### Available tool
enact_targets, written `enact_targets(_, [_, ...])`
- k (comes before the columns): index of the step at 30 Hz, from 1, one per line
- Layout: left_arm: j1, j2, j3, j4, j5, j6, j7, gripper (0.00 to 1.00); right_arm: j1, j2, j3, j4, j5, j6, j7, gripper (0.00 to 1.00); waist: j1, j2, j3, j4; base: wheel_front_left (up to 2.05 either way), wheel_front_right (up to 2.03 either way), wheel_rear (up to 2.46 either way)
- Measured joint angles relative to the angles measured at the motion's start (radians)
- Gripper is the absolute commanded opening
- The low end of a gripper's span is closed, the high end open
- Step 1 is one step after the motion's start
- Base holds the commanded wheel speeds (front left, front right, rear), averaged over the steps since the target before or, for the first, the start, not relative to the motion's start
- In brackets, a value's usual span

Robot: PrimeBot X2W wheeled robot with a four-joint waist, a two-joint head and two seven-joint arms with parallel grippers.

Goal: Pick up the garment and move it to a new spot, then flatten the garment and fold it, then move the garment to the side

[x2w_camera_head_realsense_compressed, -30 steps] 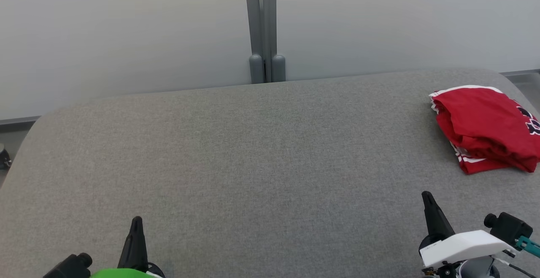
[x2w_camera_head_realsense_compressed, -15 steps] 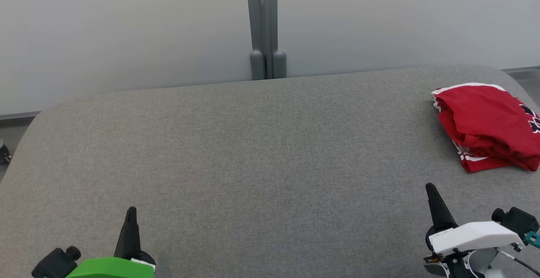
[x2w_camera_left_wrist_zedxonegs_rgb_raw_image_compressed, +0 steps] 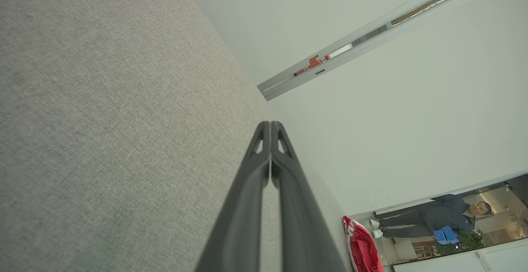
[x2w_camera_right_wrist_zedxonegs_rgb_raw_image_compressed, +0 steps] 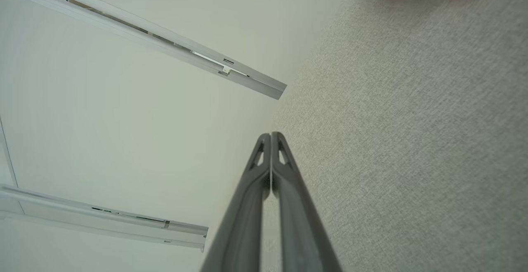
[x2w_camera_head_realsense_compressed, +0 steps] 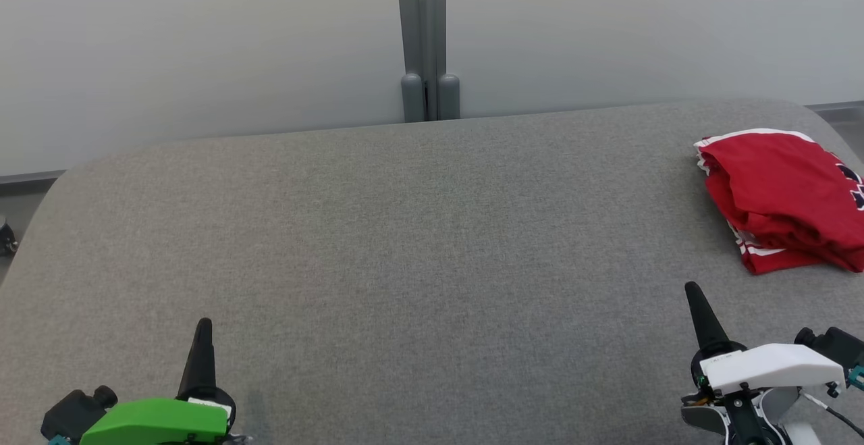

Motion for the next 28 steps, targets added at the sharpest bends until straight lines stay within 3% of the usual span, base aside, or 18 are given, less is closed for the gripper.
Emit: enact_targets(28, [-0.065, 0.0, 0.046, 0.028, -0.249, -0.03, 0.07, 0.0, -0.04, 0.01, -0.044, -0.002, 0.235, 0.0, 0.067, 0.0, 0.0, 0.0, 0.026, 0.007, 0.0, 0.0, 0.0])
